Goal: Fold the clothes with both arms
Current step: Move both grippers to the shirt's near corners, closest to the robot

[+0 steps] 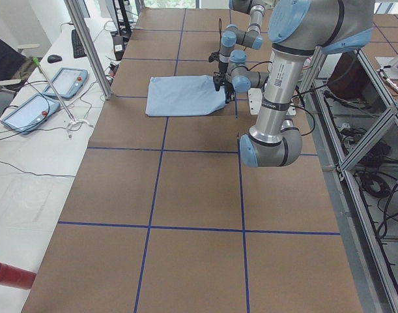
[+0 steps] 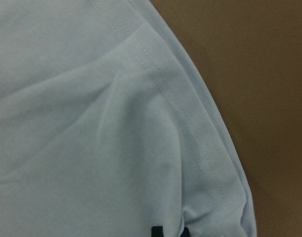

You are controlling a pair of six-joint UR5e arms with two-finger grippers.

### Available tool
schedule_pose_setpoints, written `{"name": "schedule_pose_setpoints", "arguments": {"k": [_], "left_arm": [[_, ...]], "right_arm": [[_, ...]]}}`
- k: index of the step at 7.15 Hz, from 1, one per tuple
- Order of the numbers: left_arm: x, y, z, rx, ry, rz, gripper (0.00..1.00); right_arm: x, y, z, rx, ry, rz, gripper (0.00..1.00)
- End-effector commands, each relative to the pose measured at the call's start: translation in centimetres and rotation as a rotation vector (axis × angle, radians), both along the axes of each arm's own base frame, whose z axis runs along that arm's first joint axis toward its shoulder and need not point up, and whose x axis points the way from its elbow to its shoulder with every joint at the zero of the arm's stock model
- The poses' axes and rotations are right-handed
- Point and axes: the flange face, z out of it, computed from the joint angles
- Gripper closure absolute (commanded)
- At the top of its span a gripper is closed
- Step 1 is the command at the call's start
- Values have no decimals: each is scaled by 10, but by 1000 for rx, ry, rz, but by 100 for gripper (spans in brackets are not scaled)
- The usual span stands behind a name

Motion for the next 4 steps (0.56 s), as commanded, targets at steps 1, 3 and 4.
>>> {"name": "schedule_pose_setpoints", "arguments": {"k": [1, 3, 4], "left_arm": [[0, 0, 0, 0, 1, 1, 100], [-5, 2, -12, 6, 23, 1, 100], [-8, 3, -12, 8, 27, 1, 100]], "right_arm": [[1, -3, -8, 6, -13, 22, 100], [6, -8, -11, 7, -27, 28, 100], [9, -7, -18, 11, -42, 27, 100]]}}
